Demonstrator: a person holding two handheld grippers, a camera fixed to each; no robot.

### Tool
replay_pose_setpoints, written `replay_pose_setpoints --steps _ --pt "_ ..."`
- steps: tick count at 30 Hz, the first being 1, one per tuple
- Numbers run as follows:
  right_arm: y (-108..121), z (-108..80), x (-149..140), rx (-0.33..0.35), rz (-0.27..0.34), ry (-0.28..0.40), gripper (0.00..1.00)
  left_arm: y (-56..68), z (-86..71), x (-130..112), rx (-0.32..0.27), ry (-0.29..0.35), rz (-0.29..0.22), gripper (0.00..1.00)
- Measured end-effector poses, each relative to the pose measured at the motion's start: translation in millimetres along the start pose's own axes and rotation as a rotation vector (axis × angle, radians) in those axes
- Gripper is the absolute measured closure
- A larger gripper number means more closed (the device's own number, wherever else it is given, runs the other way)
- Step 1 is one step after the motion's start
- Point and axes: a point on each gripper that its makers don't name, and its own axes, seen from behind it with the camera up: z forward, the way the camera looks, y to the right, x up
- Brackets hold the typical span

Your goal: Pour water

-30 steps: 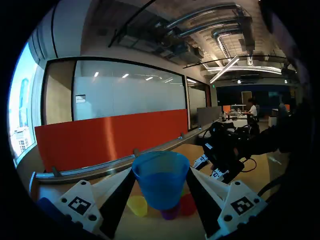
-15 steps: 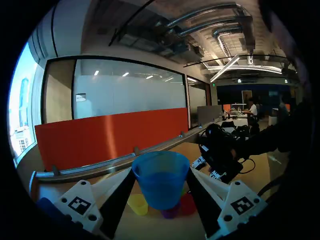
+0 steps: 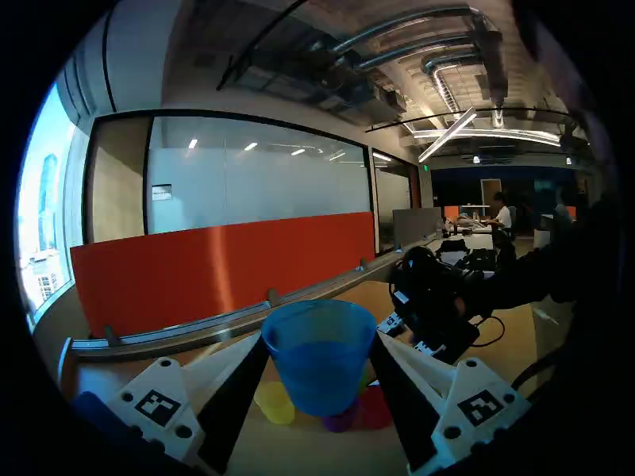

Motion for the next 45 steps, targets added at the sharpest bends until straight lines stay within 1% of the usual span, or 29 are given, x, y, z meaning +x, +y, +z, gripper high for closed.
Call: replay_pose_setpoints --steps 20,35,42,45 --pt "-2.8 19.4 8.2 0.019 0.005 0.003 0.0 -3.1 -1.6 -2.1 0.007 -0.002 -0.002 0.15" --pt "-5.8 35.2 13.1 0.033 0.015 -0.003 0.0 -8.3 -2.5 -4.5 0.012 -0.004 -0.006 0.15" --pt "-5.5 38.6 13.1 0.035 0.022 -0.004 0.01 -10.2 -3.3 -5.3 0.017 -0.005 -0.006 0.15" --pt "-6.0 38.8 11.5 0.038 0.029 -0.009 0.02 -10.6 -3.7 -5.5 0.018 -0.005 -0.006 0.15"
